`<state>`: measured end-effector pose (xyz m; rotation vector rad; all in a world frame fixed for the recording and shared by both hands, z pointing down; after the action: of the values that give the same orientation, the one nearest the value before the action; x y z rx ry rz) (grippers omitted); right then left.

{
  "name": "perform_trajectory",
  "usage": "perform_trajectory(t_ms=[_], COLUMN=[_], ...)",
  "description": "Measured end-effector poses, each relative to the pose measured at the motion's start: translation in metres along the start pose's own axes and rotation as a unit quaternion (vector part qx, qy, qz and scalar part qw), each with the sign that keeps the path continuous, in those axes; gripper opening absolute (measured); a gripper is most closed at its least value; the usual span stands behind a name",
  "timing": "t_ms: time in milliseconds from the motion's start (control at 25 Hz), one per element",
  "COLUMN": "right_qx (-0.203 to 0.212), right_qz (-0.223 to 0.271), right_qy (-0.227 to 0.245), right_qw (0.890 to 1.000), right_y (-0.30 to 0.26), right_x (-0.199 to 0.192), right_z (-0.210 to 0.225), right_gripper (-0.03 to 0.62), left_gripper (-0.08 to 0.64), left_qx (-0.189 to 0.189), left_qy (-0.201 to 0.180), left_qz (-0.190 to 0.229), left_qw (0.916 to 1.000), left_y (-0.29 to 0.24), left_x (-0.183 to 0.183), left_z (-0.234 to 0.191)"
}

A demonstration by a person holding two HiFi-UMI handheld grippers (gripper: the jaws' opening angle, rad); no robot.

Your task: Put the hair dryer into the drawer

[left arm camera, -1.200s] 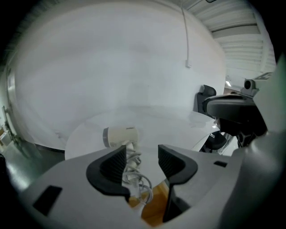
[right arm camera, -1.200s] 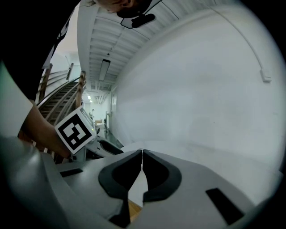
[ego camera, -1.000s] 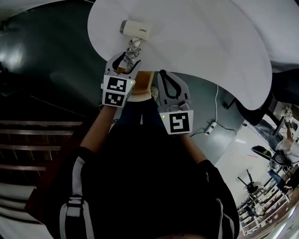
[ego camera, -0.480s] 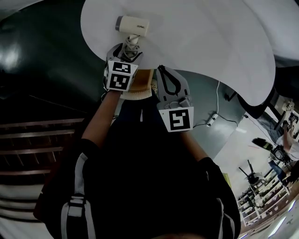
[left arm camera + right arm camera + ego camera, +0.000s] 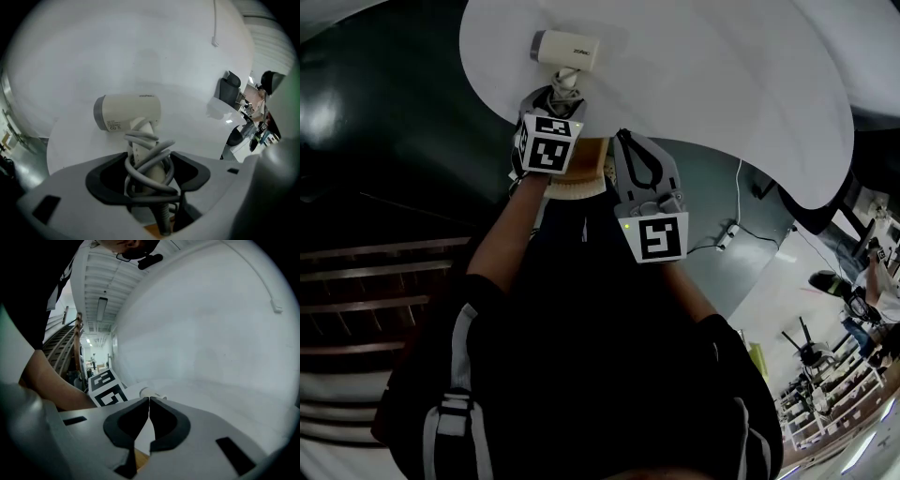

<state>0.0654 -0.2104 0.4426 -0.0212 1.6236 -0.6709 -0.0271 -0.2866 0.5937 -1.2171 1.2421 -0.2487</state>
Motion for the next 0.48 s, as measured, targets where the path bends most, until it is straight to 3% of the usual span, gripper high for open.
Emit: perform_trajectory(t_ms=[480], right_qx=[-0.01], right_qz=[0.007], right_qy=[0.005], right_qw=[1.0], right_y=[0.027], right_x=[0.001], right_z=[-0.009], right_gripper=[0.026], left_gripper=[0.264], left_qx=[-0.02], left_qy=[0.005], left_qz=[0.02], left_qw=[0.9996], left_y=[0.021], left_x=[-0.01], left_z=[0.016])
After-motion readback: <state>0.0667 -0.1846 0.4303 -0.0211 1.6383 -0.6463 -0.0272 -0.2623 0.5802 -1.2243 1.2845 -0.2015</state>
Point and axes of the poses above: the fingertips, and each gripper's own axes: y backward along the fingers, z to its right, x out of its top, the point moved 1 cm from there along y, backward along the fingers, and after that the axes turned 7 degrees about -x, right-handed, at the moved point
